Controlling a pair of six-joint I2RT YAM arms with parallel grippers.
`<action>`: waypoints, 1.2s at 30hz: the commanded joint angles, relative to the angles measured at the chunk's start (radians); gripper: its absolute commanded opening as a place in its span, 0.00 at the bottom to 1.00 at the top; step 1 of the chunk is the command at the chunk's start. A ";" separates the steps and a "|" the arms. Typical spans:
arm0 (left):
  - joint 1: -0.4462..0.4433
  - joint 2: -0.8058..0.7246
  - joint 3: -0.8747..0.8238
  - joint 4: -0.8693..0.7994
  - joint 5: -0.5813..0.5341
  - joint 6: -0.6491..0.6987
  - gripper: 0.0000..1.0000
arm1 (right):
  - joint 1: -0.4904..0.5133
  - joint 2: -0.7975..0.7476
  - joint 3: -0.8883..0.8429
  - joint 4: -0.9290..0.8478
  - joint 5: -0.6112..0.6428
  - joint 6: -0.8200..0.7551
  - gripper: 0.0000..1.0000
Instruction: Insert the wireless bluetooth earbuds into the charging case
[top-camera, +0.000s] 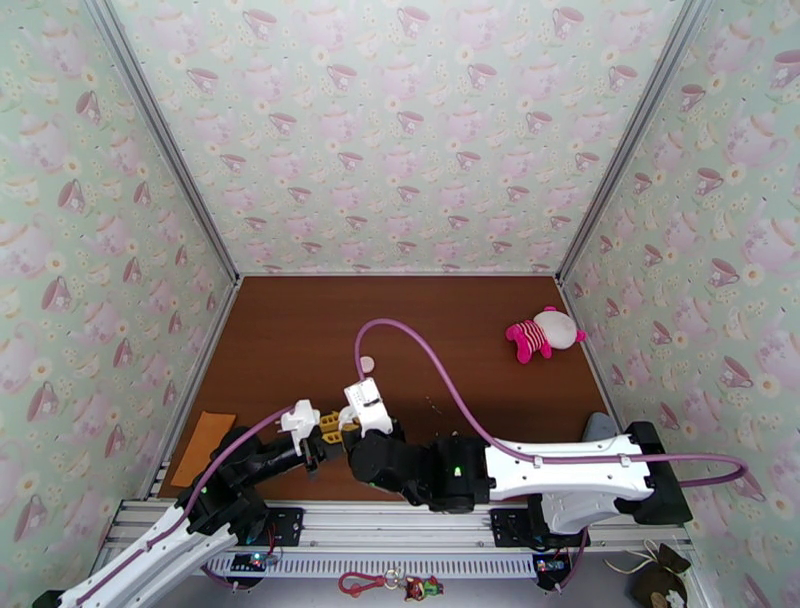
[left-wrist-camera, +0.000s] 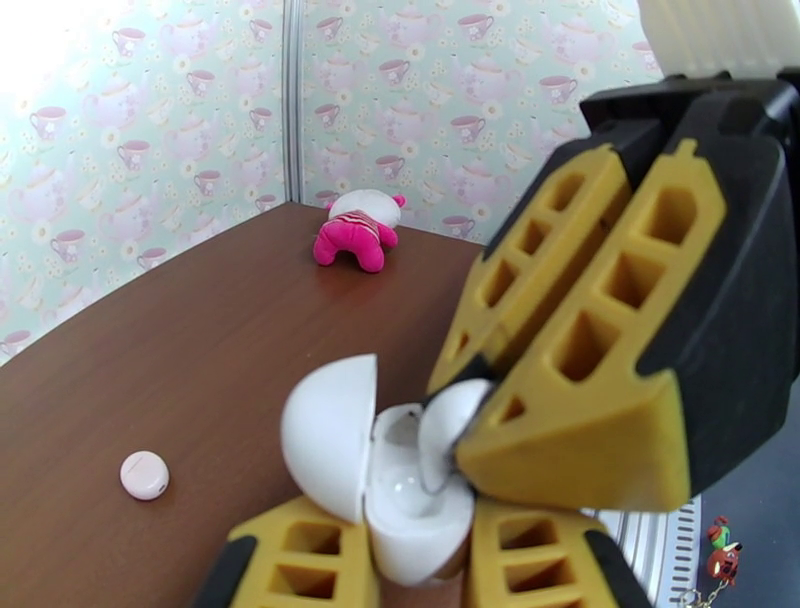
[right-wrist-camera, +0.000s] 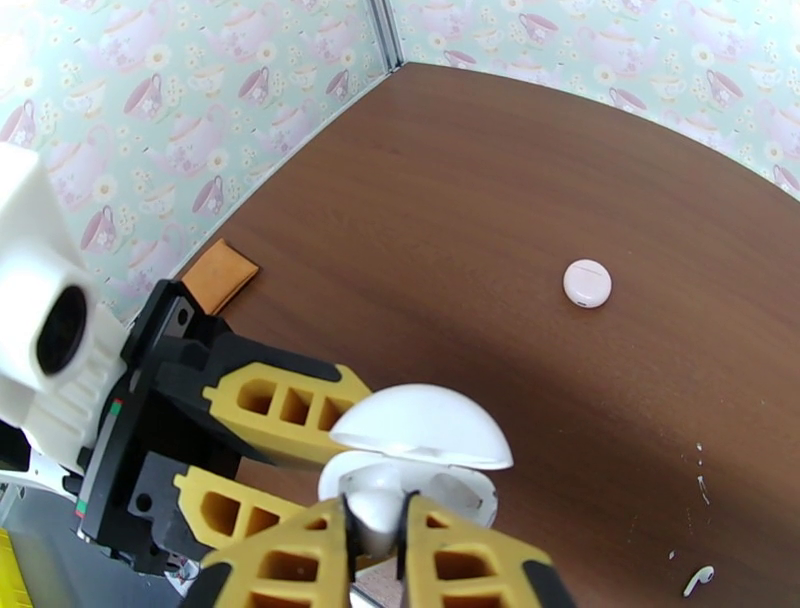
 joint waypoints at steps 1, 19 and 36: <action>0.008 -0.011 -0.003 0.059 -0.008 0.016 0.00 | 0.009 0.030 0.047 -0.022 -0.057 0.025 0.19; 0.006 -0.015 -0.003 0.048 0.008 0.031 0.00 | -0.017 0.071 0.149 -0.092 -0.082 0.082 0.32; 0.006 -0.018 -0.003 0.045 0.015 0.029 0.00 | -0.032 0.054 0.178 -0.120 -0.098 0.102 0.44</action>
